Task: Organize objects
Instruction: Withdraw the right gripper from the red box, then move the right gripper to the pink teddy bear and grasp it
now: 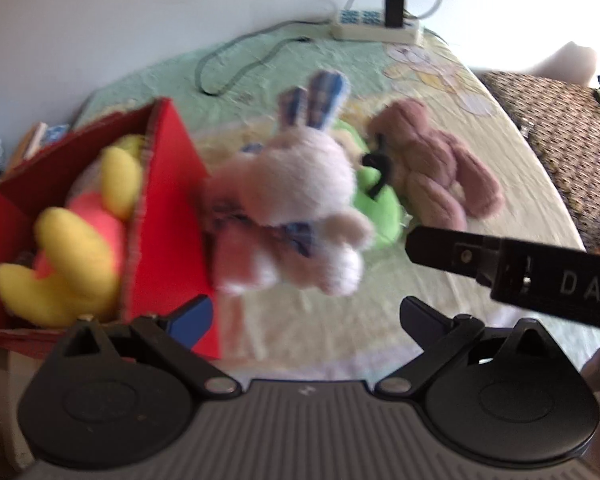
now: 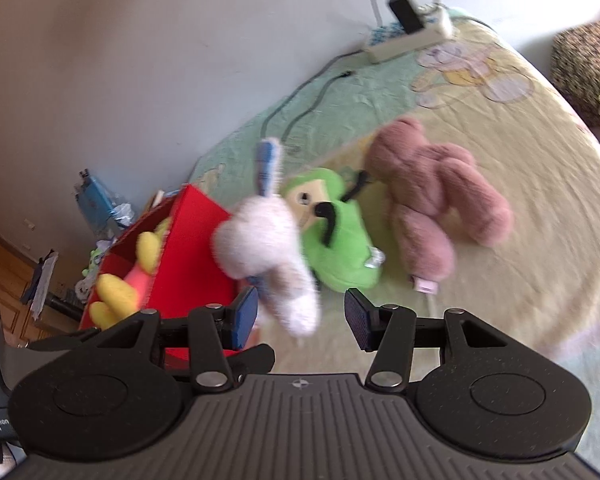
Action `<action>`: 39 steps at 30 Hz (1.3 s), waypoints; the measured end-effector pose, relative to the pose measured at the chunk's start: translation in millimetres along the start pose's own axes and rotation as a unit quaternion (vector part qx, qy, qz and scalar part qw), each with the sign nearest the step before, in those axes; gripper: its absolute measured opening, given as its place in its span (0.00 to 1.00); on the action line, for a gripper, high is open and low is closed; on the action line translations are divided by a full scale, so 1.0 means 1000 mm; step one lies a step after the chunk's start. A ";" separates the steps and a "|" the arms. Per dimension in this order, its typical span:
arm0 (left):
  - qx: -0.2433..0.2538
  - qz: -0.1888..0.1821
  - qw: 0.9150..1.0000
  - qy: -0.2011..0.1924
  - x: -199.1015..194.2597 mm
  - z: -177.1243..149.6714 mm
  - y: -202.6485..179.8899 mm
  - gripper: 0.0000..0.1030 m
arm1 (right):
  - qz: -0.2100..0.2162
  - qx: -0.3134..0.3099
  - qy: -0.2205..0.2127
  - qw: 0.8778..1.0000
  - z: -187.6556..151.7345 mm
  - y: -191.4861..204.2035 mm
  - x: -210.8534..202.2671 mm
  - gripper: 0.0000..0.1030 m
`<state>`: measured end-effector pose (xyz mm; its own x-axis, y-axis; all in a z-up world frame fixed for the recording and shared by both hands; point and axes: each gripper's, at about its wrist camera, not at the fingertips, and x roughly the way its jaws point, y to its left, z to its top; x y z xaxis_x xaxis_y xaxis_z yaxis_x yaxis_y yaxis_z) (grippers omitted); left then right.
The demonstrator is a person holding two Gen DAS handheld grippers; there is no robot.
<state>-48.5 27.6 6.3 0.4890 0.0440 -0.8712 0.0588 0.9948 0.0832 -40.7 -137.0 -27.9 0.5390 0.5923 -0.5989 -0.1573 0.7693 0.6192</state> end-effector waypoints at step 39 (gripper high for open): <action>0.106 -0.202 0.974 -0.009 0.083 0.015 -0.068 0.84 | -0.067 0.032 -0.033 0.997 0.052 -0.097 0.040 0.32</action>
<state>1.0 -37.3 -64.2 0.4028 -0.3505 -0.8455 0.4277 0.8888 -0.1647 39.3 -200.7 -85.4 0.6054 0.4659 -0.6453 -0.0276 0.8226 0.5680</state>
